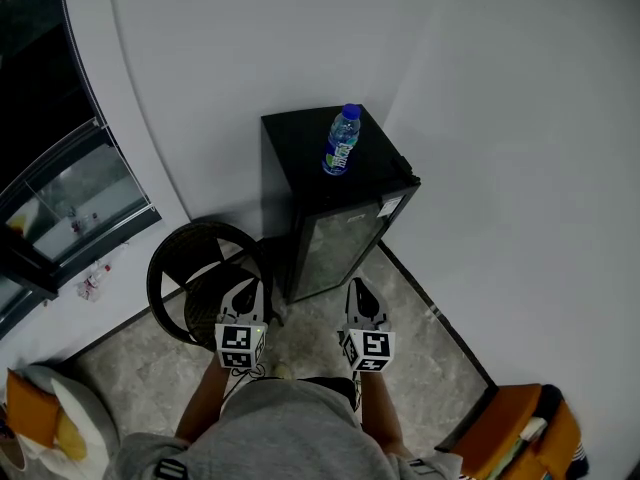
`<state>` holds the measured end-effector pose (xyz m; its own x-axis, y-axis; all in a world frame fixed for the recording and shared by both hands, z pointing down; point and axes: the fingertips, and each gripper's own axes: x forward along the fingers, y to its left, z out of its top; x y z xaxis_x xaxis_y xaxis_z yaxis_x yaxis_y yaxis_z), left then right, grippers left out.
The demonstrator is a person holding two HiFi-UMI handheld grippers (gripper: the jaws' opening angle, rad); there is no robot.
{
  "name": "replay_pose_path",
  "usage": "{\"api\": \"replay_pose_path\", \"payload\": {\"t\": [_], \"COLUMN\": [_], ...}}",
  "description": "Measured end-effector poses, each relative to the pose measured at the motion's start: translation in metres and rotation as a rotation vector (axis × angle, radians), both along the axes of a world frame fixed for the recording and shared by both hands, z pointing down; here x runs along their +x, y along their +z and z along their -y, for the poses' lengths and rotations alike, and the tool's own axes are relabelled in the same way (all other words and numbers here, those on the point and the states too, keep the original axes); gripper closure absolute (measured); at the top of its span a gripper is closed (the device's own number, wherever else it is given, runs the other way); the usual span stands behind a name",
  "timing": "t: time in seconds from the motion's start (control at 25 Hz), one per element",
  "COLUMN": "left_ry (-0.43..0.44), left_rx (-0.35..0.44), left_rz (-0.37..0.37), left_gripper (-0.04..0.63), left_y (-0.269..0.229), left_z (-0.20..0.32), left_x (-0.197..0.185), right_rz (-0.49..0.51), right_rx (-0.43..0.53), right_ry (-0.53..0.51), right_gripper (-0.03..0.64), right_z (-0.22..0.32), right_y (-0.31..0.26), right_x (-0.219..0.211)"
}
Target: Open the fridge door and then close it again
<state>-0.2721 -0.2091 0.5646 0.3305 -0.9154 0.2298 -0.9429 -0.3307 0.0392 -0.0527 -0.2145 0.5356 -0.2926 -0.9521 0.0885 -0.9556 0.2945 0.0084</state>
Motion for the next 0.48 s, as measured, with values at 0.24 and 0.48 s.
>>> {"api": "replay_pose_path", "payload": {"t": [0.24,0.48], "left_ry": [0.005,0.010], "left_rx": [0.001,0.002], "left_rz": [-0.001,-0.001], "left_gripper": [0.591,0.591], "left_y": [0.000,0.001], "left_z": [-0.004,-0.005], "left_x": [0.000,0.000], "right_rz": [0.020,0.019], "right_rx": [-0.005,0.005], "right_ry": [0.039,0.035], "right_gripper": [0.589,0.591], "right_z": [-0.013,-0.017], "right_y": [0.004,0.004], "right_x": [0.010,0.005]}}
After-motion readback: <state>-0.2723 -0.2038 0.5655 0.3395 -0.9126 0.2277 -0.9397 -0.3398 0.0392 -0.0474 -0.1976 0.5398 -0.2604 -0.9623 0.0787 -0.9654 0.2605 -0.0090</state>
